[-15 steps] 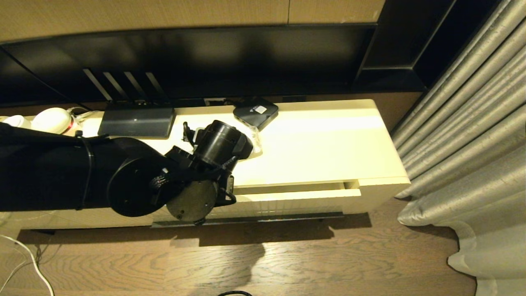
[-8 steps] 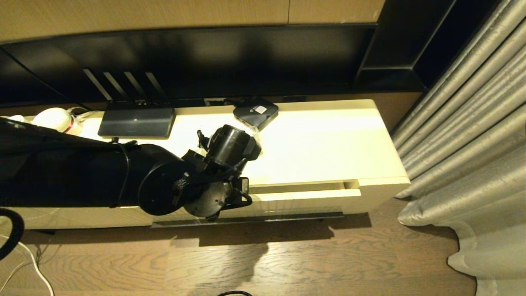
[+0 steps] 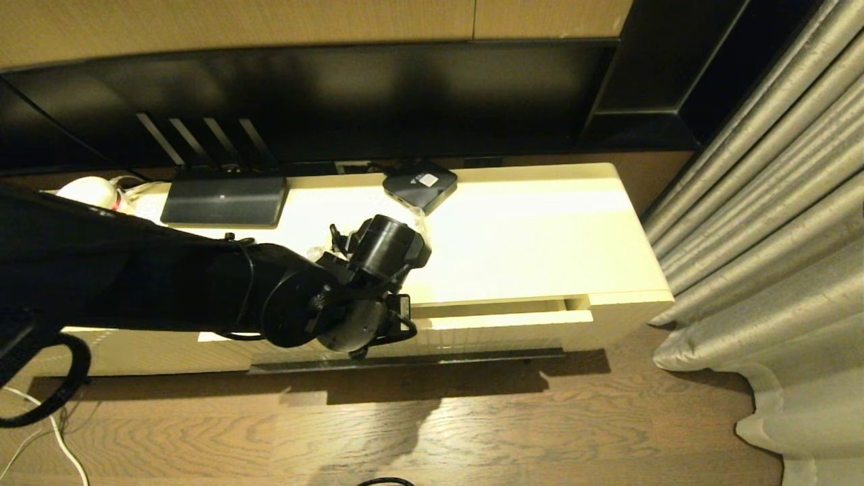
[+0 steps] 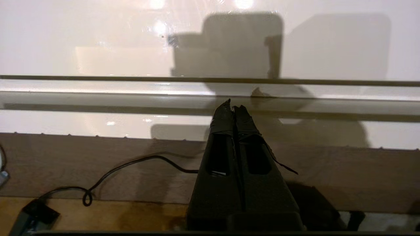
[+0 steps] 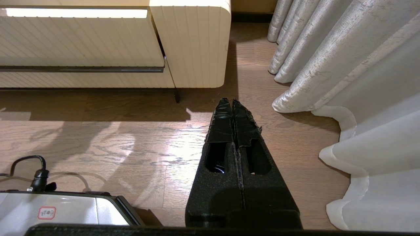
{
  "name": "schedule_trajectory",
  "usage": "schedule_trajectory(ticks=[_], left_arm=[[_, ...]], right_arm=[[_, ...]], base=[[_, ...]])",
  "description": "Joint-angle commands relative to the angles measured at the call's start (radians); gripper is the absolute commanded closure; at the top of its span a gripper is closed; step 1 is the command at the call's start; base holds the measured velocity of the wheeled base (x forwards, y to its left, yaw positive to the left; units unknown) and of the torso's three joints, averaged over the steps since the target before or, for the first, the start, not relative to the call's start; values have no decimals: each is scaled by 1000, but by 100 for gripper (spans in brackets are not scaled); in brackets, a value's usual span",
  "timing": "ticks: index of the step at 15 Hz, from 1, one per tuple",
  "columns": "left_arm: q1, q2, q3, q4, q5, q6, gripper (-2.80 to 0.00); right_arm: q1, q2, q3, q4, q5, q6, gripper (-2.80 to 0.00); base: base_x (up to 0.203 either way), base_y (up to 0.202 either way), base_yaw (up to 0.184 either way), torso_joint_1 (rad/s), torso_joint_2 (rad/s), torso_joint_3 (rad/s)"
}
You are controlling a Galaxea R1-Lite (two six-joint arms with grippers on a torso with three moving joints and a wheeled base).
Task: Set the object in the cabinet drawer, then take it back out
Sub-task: Open the drawer
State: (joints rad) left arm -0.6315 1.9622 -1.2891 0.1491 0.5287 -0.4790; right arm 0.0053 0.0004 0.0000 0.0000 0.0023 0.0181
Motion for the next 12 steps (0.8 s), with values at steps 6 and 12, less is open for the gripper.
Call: schedule_trajectory(ticks=[6,12], left_arm=[[13,63,-51,-11,1,-34,0],[15,77,-53,-33,-16,-54,0]], right_arm=[[1,1,0,0,1,0,0],[1,1,0,0,1,0,0]], base=[[0,0,0,0,0,0],[0,0,0,0,0,0]])
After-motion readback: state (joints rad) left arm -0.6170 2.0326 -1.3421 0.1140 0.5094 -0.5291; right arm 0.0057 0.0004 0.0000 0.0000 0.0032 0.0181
